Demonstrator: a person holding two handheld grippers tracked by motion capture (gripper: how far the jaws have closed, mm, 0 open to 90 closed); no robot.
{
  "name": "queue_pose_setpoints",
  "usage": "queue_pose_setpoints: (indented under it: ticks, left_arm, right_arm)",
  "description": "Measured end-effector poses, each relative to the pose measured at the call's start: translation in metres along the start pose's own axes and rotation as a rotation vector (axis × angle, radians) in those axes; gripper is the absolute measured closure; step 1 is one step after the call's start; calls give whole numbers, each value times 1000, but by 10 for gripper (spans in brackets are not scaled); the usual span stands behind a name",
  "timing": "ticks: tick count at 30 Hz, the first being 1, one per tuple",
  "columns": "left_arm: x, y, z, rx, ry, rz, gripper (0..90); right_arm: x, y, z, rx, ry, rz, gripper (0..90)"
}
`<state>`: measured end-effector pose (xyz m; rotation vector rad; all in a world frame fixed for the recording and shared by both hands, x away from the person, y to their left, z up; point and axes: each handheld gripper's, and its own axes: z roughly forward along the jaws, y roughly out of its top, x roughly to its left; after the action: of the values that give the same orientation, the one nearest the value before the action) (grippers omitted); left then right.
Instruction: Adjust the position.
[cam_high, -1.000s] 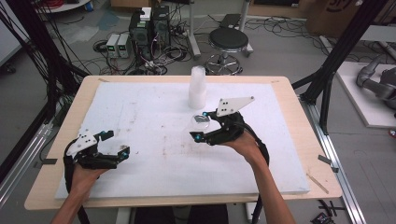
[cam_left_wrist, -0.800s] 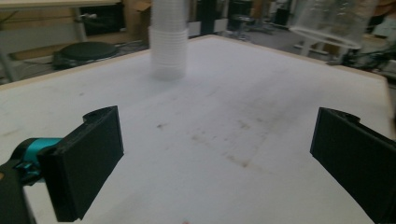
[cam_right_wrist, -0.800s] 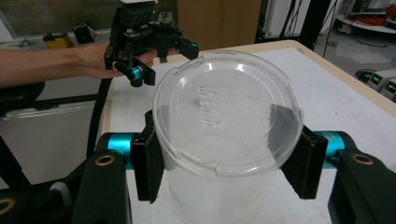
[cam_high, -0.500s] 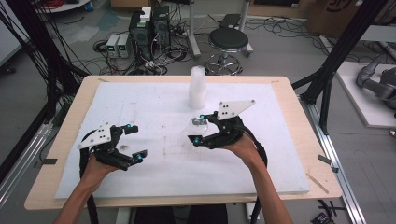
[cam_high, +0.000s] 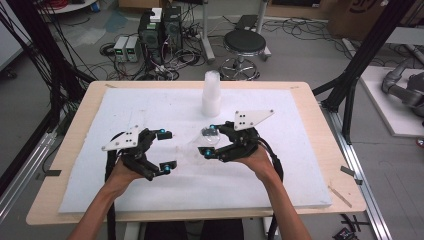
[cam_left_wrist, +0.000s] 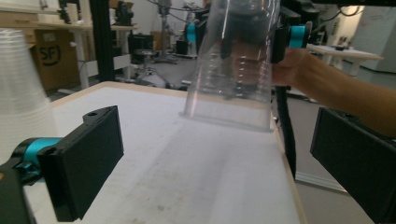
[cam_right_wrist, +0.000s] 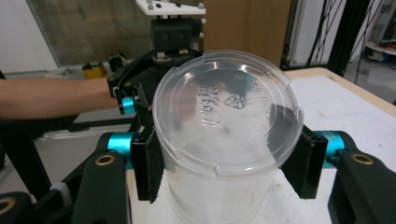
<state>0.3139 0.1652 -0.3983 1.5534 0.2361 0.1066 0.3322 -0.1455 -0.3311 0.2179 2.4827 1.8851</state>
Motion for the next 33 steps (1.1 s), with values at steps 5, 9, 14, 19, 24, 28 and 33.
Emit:
queue_pose_setpoints:
  ticks: [5,9,14,19,24,28,33]
  left_arm:
    - [1,3,16,0,-54,-4,25]
    - [1,6,26,-10,-89,-3,25]
    - [2,8,38,-13,-125,-9,25]
    - [2,6,47,-1,-140,6,25]
    - [1,5,51,9,-142,4,25]
    - [1,4,52,15,-152,7,65]
    - [0,4,52,6,-159,18,132]
  right_arm:
    - [0,-2,2,-63,38,3,397]
    - [0,-2,3,-72,51,5,397]
    - [0,-3,4,-79,53,8,397]
    - [-1,-5,4,-82,51,9,397]
    - [-1,-6,4,-82,51,12,397]
    - [-1,-7,6,-90,57,13,397]
    - [-1,-8,6,-95,60,11,397]
